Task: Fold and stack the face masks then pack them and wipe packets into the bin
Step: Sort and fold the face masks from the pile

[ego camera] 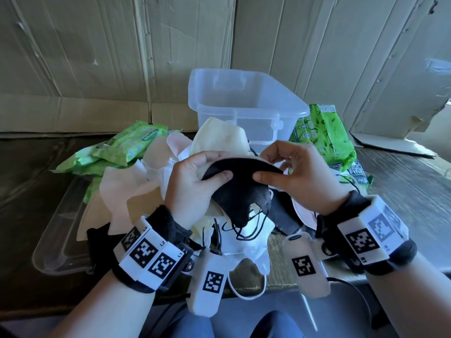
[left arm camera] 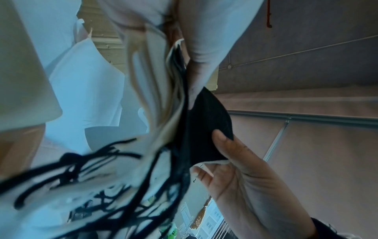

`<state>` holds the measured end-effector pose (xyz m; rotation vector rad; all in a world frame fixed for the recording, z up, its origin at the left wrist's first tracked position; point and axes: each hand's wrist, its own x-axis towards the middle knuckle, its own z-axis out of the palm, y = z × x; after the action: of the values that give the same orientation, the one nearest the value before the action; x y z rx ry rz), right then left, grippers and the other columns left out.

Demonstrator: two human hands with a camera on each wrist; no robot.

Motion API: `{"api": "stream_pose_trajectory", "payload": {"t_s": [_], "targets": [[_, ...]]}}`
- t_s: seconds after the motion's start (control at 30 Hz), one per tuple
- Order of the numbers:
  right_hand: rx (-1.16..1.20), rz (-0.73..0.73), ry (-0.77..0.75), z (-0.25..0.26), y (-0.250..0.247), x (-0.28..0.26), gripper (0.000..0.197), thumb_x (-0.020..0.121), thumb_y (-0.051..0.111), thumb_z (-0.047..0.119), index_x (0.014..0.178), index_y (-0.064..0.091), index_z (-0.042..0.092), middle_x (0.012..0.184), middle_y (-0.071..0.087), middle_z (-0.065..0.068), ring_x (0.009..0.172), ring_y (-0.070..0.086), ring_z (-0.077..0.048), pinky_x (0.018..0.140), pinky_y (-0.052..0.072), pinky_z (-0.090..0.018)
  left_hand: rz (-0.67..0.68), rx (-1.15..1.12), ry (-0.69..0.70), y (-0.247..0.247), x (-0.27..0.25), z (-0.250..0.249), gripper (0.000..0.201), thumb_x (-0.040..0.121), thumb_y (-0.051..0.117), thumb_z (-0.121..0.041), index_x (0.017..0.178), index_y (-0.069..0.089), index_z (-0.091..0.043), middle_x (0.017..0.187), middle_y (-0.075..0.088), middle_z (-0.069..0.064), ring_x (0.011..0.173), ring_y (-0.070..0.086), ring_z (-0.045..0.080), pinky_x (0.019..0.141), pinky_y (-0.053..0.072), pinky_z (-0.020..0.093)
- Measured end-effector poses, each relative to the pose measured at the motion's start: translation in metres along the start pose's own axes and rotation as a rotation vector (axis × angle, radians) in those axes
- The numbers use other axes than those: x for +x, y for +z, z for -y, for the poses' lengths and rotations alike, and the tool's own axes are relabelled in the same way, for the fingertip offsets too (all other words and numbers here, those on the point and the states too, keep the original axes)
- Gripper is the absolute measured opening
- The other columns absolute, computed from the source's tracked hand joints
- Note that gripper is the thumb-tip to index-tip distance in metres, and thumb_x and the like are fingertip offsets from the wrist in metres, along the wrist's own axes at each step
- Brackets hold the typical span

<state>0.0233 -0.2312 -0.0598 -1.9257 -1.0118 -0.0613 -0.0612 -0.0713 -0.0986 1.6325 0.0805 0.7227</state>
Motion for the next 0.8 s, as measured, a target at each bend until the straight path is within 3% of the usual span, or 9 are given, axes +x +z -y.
{"api": "stream_pose_trajectory", "payload": {"t_s": [0.13,0.2,0.3,0.4,0.47,0.57,0.67,0.73,0.8], "targets": [[-0.070,0.076,0.069,-0.003,0.003,-0.001,0.017,0.069,0.078,0.010,0.076,0.067,0.021,0.053,0.062,0.018,0.052,0.052,0.008,0.057,0.042,-0.010,0.039,-0.012,-0.022,0.001,-0.003,0.000,0.029,0.081,0.067,-0.001,0.087,0.069,-0.029,0.083,0.073,-0.015,0.087,0.067,0.005,0.082,0.053,0.023],[-0.074,-0.030,0.106,-0.008,-0.003,0.004,0.012,0.067,0.080,0.011,0.071,0.069,0.010,0.062,0.069,0.000,0.058,0.055,-0.004,0.063,0.046,-0.027,0.025,-0.005,-0.032,0.000,-0.002,0.002,0.022,0.084,0.064,-0.006,0.087,0.069,-0.027,0.083,0.072,-0.016,0.088,0.066,0.001,0.084,0.049,0.017],[-0.066,-0.332,0.090,-0.005,-0.017,0.012,0.034,0.062,0.077,0.026,0.069,0.061,-0.003,0.067,0.060,-0.027,0.059,0.046,-0.015,0.059,0.043,-0.041,-0.026,-0.038,-0.062,-0.007,0.001,0.004,0.018,0.092,0.054,-0.016,0.089,0.071,-0.021,0.087,0.071,-0.022,0.092,0.062,-0.007,0.084,0.042,0.008],[-0.067,-0.538,-0.052,0.007,-0.026,0.015,0.025,0.066,0.069,0.022,0.056,0.047,0.015,0.047,0.049,0.006,0.046,0.039,0.002,0.050,0.034,-0.027,-0.010,-0.087,-0.141,-0.008,0.001,0.000,0.039,0.095,0.042,-0.040,0.089,0.075,-0.021,0.098,0.073,-0.007,0.097,0.065,0.006,0.083,0.046,0.018],[-0.147,-0.412,-0.153,0.016,-0.017,0.012,0.031,0.070,0.069,0.015,0.060,0.043,0.029,0.048,0.051,0.017,0.047,0.048,0.006,0.050,0.034,-0.012,0.021,-0.201,-0.214,-0.005,0.002,-0.005,0.049,0.091,0.040,-0.051,0.087,0.075,-0.016,0.088,0.074,0.003,0.079,0.068,0.011,0.065,0.047,0.015],[-0.267,0.026,-0.197,0.013,0.005,0.006,0.023,0.069,0.076,0.016,0.075,0.058,0.029,0.069,0.051,0.018,0.064,0.052,0.006,0.062,0.037,-0.007,0.100,-0.279,-0.218,0.000,0.003,-0.006,0.059,0.077,0.055,-0.058,0.094,0.072,-0.004,0.093,0.072,0.013,0.088,0.068,0.019,0.077,0.050,0.027],[-0.239,0.353,-0.115,0.015,0.002,0.002,0.027,0.067,0.081,0.028,0.083,0.060,0.035,0.087,0.057,0.011,0.079,0.055,0.003,0.070,0.039,-0.009,0.072,-0.073,-0.158,0.000,0.002,0.001,0.032,0.078,0.065,-0.034,0.070,0.069,-0.003,0.059,0.062,0.003,0.051,0.052,0.010,0.053,0.039,0.025],[-0.140,0.420,-0.075,0.019,-0.008,0.002,0.031,0.063,0.079,0.042,0.086,0.058,0.042,0.095,0.063,0.009,0.084,0.059,-0.002,0.072,0.043,-0.014,0.047,-0.013,-0.140,-0.003,0.001,0.007,0.023,0.084,0.063,-0.017,0.065,0.065,-0.005,0.056,0.054,0.002,0.050,0.044,0.010,0.052,0.033,0.025],[-0.058,0.256,-0.028,0.015,-0.012,0.007,0.036,0.064,0.077,0.047,0.094,0.059,0.038,0.099,0.063,0.008,0.090,0.060,-0.010,0.071,0.045,-0.018,0.072,-0.018,-0.113,-0.005,0.000,0.006,0.025,0.081,0.061,-0.023,0.069,0.065,-0.001,0.067,0.057,0.009,0.064,0.048,0.015,0.062,0.036,0.029]]}}
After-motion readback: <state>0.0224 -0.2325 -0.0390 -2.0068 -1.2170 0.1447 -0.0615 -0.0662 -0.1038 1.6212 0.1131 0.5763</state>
